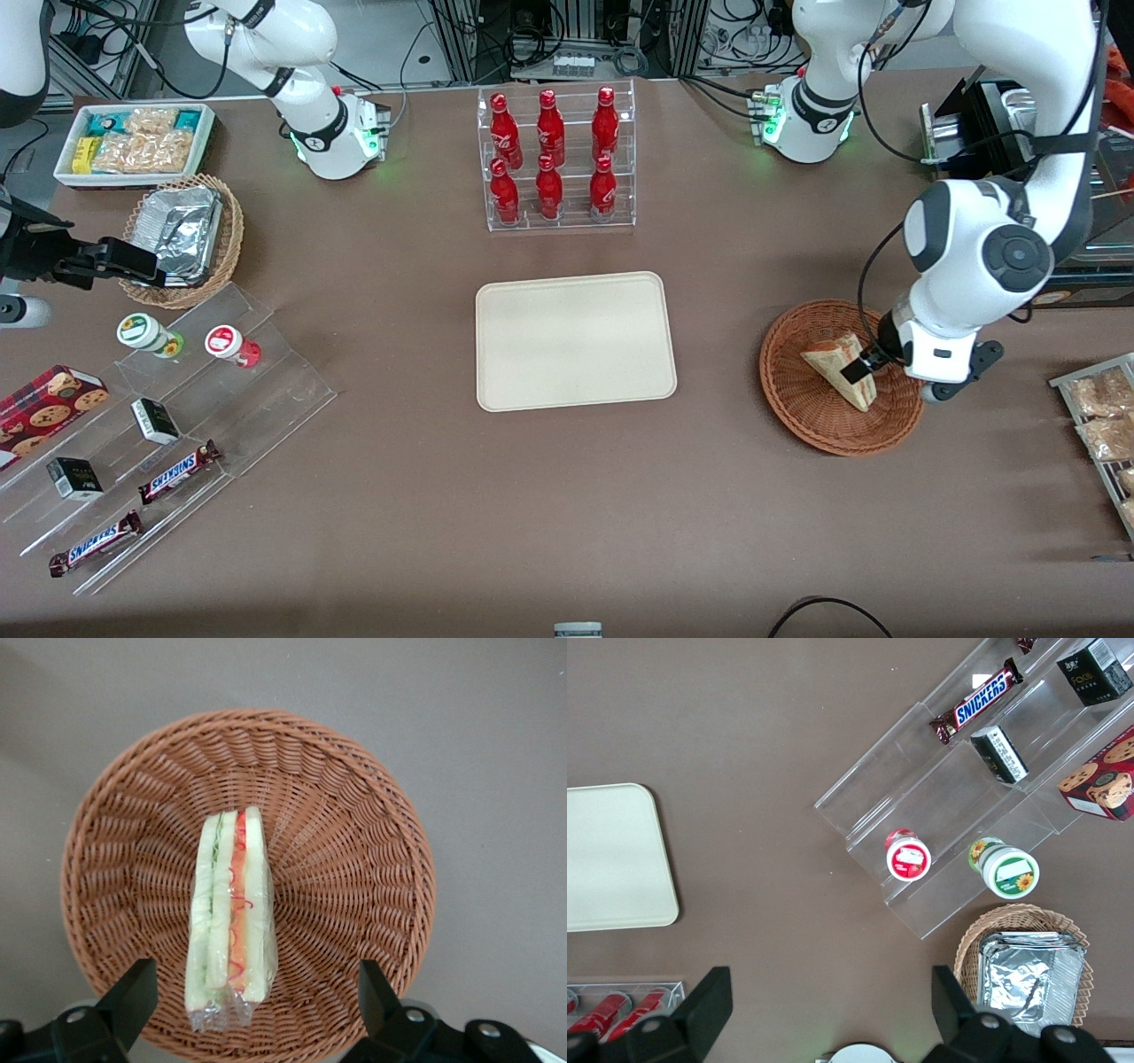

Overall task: Place sandwich from basket to tray
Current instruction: 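Lower the open left gripper over the wrapped sandwich in the basket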

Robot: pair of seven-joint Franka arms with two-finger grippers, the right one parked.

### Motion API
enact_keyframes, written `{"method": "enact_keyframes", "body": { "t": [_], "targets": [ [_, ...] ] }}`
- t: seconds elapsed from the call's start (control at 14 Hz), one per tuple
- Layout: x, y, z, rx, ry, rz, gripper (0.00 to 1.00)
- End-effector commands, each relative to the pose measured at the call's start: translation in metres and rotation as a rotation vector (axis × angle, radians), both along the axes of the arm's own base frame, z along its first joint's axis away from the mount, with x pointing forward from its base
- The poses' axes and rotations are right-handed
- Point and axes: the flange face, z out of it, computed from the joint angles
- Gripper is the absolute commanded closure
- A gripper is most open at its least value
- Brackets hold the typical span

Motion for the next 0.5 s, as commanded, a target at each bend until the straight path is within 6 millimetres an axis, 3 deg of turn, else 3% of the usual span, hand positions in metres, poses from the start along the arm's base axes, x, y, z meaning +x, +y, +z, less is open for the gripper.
{"method": "enact_keyframes", "body": {
  "t": [0.0,0.43],
  "targets": [
    [-0.017,0.0,-0.012,0.019,-0.013,0.018,0.0],
    [-0.025,0.007,-0.035,0.037,0.033,0.022,0.0]
  ]
}}
